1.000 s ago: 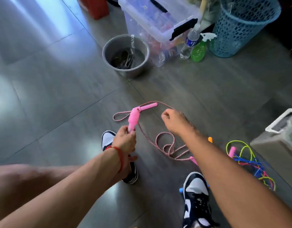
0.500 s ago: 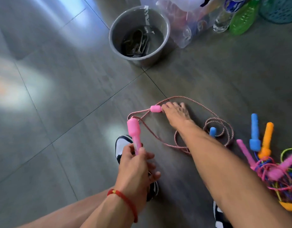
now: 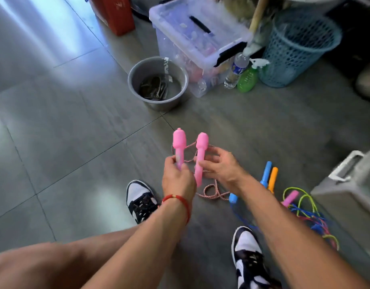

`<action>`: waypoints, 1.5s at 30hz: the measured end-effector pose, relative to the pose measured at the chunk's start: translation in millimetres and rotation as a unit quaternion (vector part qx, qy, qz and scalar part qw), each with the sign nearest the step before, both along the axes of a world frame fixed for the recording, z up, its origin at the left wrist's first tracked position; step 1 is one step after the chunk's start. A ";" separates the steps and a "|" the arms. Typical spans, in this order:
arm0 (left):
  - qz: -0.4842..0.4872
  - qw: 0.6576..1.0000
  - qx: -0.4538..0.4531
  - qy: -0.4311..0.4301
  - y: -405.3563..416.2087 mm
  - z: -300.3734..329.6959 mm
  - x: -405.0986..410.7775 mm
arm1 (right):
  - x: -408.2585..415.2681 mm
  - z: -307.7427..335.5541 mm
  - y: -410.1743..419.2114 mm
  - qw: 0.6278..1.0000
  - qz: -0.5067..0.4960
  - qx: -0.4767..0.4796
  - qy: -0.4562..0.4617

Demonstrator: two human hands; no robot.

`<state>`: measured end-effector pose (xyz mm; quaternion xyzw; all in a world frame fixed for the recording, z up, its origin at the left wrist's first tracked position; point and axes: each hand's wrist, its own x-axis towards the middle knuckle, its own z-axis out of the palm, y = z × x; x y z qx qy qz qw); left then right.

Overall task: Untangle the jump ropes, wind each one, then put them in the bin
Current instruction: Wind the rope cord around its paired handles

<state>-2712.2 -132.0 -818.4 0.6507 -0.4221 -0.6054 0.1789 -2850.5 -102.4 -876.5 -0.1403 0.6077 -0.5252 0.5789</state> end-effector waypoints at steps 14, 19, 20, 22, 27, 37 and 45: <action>-0.399 0.859 -0.061 0.315 131.1 135.9 -45.0 | -37.2 232.6 203.2 0.954 -0.052 -0.006 0.296; -0.552 0.771 -0.018 0.317 126.0 151.5 -27.6 | -54.5 257.0 245.5 0.853 -0.138 0.007 0.503; -0.576 0.751 -0.001 0.324 127.5 153.8 -26.8 | -56.8 258.1 248.4 0.869 -0.115 -0.043 0.479; -0.606 0.718 0.042 0.340 129.0 157.1 -27.4 | -58.1 253.3 249.0 0.911 -0.044 -0.148 0.382; -0.639 0.710 0.066 0.288 116.7 155.2 -36.3 | -61.4 230.2 243.1 0.901 -0.010 -0.162 0.402; -0.595 0.756 -0.109 0.249 131.2 141.8 -69.3 | -94.9 234.4 231.7 0.852 -0.104 -0.061 0.510; -0.382 0.829 0.060 0.405 127.1 153.1 -88.1 | -106.4 203.0 246.5 0.839 -0.117 0.000 0.532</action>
